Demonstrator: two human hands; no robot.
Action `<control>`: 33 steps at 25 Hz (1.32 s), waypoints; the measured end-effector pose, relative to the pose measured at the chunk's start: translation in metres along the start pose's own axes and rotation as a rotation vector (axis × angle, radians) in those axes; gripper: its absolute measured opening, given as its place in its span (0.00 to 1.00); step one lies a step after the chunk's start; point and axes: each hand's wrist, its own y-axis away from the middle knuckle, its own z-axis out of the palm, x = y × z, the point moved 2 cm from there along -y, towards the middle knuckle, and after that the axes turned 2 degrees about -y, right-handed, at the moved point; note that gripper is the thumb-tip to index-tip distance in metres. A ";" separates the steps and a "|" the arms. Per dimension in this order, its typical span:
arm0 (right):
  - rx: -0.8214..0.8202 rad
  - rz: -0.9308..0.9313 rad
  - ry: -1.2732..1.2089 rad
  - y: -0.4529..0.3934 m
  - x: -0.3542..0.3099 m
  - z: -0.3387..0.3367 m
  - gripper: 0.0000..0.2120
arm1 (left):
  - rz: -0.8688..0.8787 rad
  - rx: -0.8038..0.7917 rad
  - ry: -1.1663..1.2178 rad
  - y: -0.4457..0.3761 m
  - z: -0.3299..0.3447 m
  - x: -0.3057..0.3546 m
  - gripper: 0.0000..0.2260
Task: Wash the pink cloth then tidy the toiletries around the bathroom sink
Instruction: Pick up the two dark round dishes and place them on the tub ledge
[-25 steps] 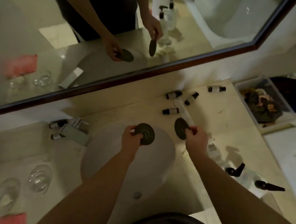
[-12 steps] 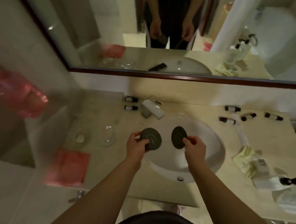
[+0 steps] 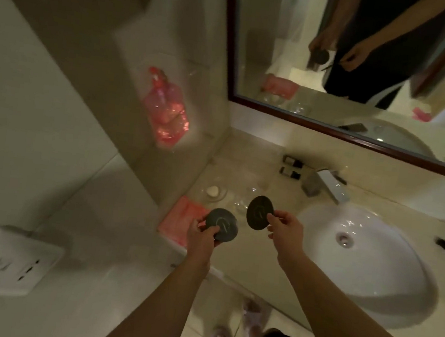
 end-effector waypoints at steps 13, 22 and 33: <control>-0.310 0.136 -0.036 -0.104 -0.030 0.136 0.03 | -0.079 0.211 0.206 -0.082 -0.019 0.061 0.18; -0.340 0.233 0.079 -0.202 -0.058 0.248 0.07 | -0.075 0.296 0.303 -0.164 -0.008 0.093 0.19; -0.334 0.095 0.304 -0.293 -0.049 0.325 0.06 | -0.097 0.411 0.339 -0.198 -0.018 0.069 0.21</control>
